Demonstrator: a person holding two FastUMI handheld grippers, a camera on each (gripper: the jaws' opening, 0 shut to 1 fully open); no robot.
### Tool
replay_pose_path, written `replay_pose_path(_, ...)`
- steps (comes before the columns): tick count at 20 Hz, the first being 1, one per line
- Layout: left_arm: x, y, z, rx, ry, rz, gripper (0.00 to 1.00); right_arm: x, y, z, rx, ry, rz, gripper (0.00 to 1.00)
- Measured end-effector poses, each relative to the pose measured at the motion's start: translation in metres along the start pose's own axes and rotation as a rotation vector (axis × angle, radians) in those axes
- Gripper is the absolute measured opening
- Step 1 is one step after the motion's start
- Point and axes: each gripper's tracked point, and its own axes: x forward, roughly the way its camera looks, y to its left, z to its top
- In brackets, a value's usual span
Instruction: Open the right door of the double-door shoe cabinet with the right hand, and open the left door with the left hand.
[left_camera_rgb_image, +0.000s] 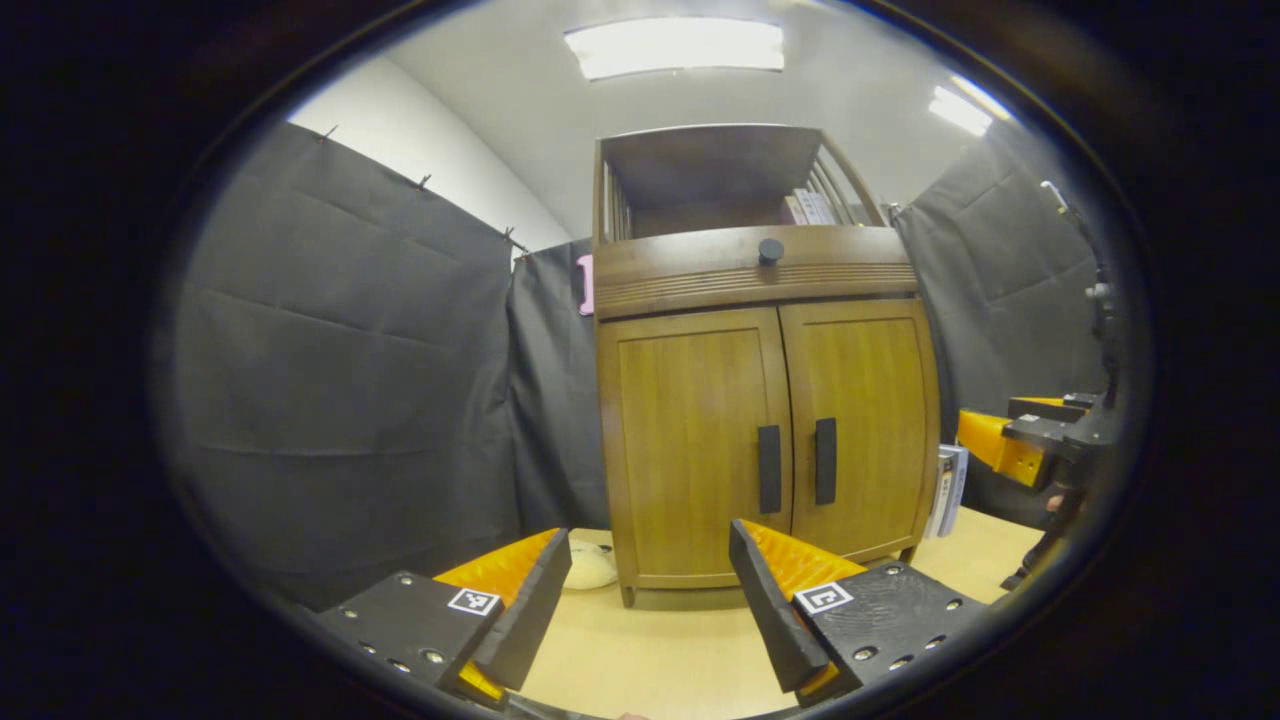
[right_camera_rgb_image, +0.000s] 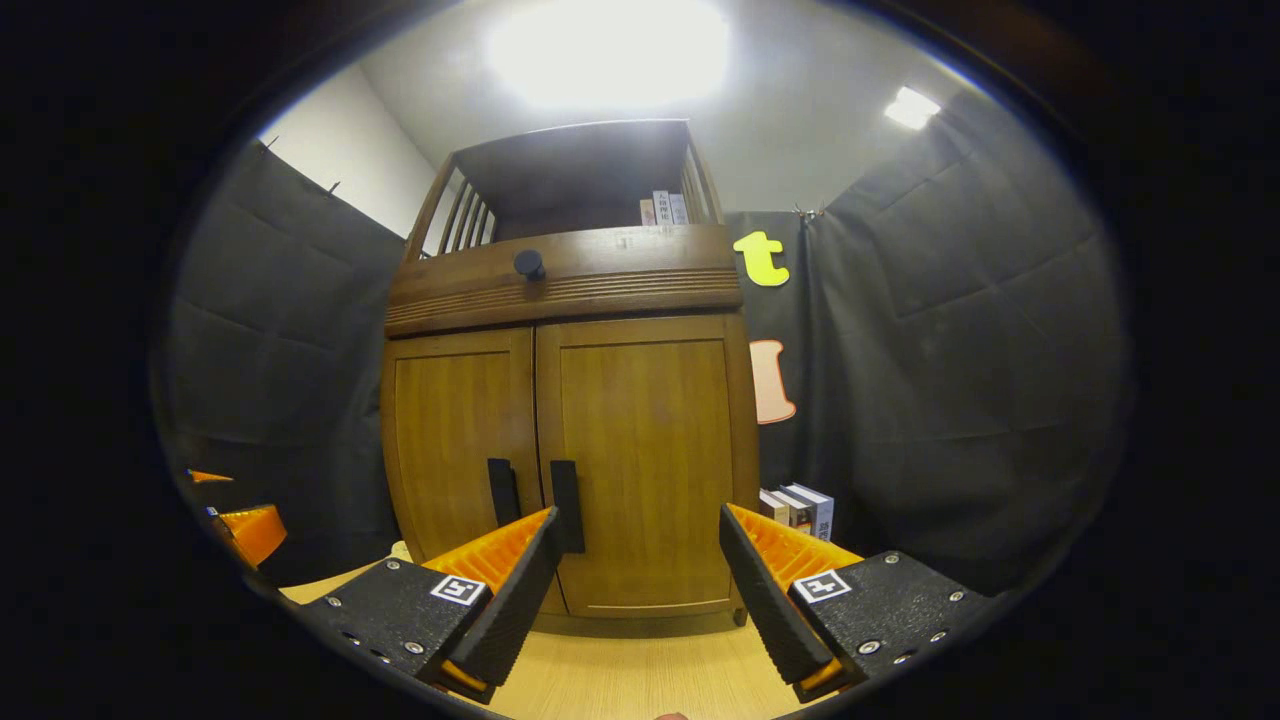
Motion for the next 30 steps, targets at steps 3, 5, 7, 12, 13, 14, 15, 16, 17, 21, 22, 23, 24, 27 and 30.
replay_pose_path(3,0.001,0.006,-0.001,0.002,0.001,0.024,0.96,0.024,0.007,0.0,0.003,-0.009,0.018,0.96)
replay_pose_path(5,0.002,0.012,0.0,0.005,-0.002,0.043,0.96,0.04,0.013,-0.001,0.009,-0.013,0.031,0.96)
replay_pose_path(7,0.003,0.019,-0.001,0.007,-0.003,0.061,0.96,0.053,0.022,-0.005,0.009,-0.008,0.042,0.96)
replay_pose_path(12,-0.003,0.032,-0.002,0.01,0.004,0.094,0.96,0.092,0.041,-0.02,0.031,0.019,0.08,0.95)
replay_pose_path(13,-0.002,0.033,-0.002,0.016,0.005,0.105,0.96,0.098,0.044,-0.025,0.033,0.028,0.081,0.96)
replay_pose_path(14,-0.002,0.034,-0.001,0.019,0.007,0.114,0.96,0.105,0.045,-0.028,0.035,0.033,0.082,0.96)
replay_pose_path(15,-0.002,0.036,-0.002,0.021,0.007,0.125,0.96,0.112,0.047,-0.032,0.036,0.039,0.083,0.96)
replay_pose_path(16,-0.002,0.038,-0.001,0.023,0.008,0.135,0.96,0.119,0.048,-0.037,0.033,0.047,0.084,0.96)
replay_pose_path(17,-0.005,0.039,0.0,0.025,0.011,0.144,0.96,0.125,0.051,-0.041,0.03,0.054,0.085,0.96)
replay_pose_path(21,-0.008,0.043,0.001,0.035,0.018,0.179,0.96,0.148,0.059,-0.057,0.028,0.082,0.082,0.96)
replay_pose_path(22,-0.008,0.044,0.002,0.038,0.019,0.186,0.96,0.154,0.06,-0.06,0.026,0.09,0.083,0.95)
replay_pose_path(23,-0.008,0.043,0.0,0.039,0.023,0.19,0.96,0.161,0.061,-0.064,0.019,0.098,0.082,0.95)
replay_pose_path(24,-0.01,0.044,0.001,0.041,0.026,0.196,0.96,0.163,0.063,-0.071,0.014,0.107,0.081,0.95)
replay_pose_path(27,-0.011,0.045,0.001,0.04,0.033,0.215,0.96,0.176,0.066,-0.085,0.023,0.134,0.083,0.93)
replay_pose_path(30,-0.012,0.046,-0.001,0.04,0.043,0.223,0.96,0.183,0.07,-0.094,0.035,0.153,0.091,0.88)
